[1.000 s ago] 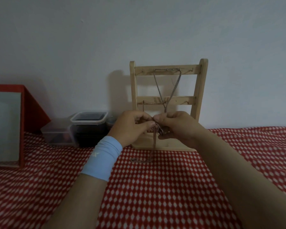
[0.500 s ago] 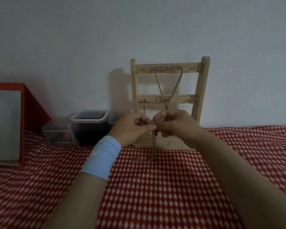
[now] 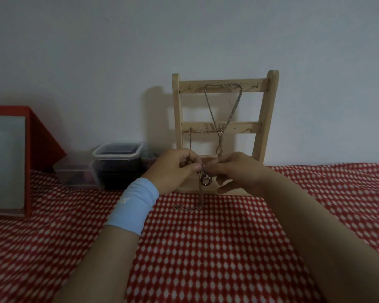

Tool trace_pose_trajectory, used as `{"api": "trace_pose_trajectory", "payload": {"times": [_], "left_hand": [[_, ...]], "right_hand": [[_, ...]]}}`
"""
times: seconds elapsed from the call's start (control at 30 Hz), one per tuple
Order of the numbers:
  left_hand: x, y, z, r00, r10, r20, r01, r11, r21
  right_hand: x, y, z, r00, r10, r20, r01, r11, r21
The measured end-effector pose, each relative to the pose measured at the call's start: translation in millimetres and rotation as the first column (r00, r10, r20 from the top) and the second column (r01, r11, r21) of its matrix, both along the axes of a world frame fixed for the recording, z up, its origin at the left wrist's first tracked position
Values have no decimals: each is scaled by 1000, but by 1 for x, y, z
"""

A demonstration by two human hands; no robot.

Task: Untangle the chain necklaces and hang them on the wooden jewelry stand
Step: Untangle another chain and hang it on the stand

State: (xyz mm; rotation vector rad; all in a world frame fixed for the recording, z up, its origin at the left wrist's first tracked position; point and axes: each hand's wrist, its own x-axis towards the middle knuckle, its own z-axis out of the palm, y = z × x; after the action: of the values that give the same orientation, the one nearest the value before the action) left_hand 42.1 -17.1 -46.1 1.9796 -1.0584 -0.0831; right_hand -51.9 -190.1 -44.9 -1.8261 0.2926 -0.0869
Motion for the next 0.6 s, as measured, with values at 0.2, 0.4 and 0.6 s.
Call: {"api": "trace_pose_trajectory", "payload": {"times": [0.2, 0.4, 0.6], "left_hand": [[-4, -1, -2, 1000, -18, 4, 18, 999, -33], [-5, -2, -5, 1000, 14, 26, -12, 996, -92], [-5, -9, -12, 987, 77, 143, -76, 997, -16]], "right_hand": [[4, -1, -4, 1000, 23, -12, -23, 999, -47], [5, -1, -7, 998, 37, -47, -38, 999, -33], [6, -2, -8, 988, -89, -126, 83, 995, -47]]}}
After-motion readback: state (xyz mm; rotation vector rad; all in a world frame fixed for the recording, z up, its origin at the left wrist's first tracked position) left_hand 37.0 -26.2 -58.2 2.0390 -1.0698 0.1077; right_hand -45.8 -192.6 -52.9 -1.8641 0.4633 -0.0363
